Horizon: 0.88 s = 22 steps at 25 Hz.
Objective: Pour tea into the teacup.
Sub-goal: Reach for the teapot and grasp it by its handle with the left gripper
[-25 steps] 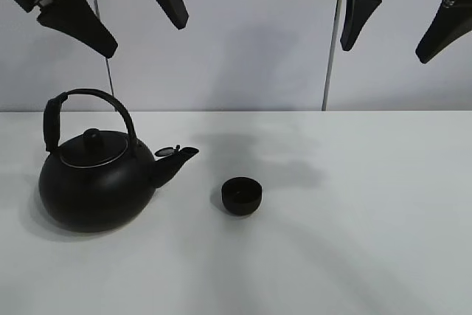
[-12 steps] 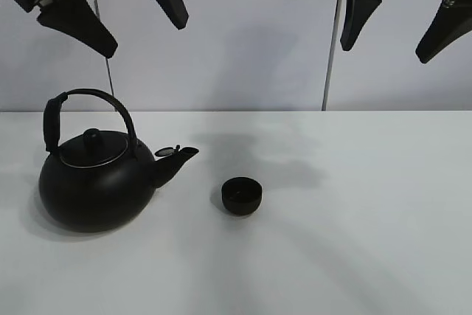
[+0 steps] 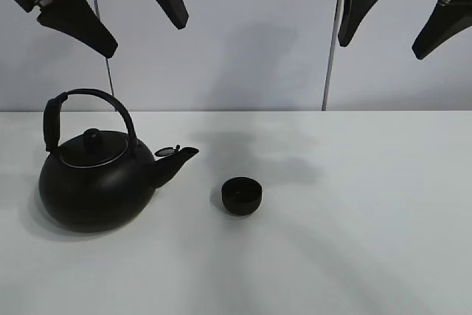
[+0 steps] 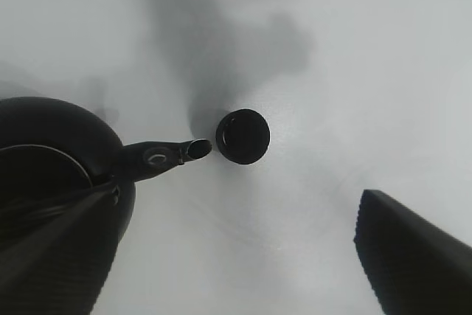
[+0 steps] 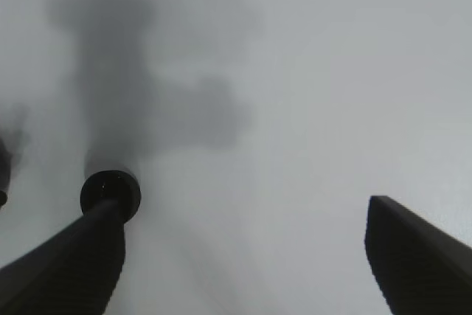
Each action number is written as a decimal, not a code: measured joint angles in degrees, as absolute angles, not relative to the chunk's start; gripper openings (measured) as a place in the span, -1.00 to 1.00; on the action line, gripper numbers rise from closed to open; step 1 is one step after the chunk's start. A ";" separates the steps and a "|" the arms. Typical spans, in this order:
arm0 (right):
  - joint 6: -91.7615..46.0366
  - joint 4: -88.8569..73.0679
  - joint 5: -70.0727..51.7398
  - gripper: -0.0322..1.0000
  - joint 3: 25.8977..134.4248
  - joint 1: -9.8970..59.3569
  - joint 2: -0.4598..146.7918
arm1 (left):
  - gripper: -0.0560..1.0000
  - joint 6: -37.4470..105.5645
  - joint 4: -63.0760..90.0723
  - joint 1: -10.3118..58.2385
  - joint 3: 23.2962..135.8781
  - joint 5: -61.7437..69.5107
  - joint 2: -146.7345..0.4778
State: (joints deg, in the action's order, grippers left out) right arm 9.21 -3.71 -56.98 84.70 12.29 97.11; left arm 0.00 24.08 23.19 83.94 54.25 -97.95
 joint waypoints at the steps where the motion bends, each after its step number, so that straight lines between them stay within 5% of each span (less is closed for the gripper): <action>1: 9.21 -3.71 -56.77 0.25 84.70 12.29 97.11 | 0.30 0.00 24.08 23.19 83.94 54.25 -97.95; 14: 9.21 -3.71 -51.20 0.25 84.70 12.29 97.11 | 0.30 2.16 22.41 23.19 83.94 51.58 -97.95; 22: 9.21 -3.71 -44.44 0.25 84.70 12.29 97.11 | 0.30 3.20 10.71 23.19 78.28 36.19 -91.47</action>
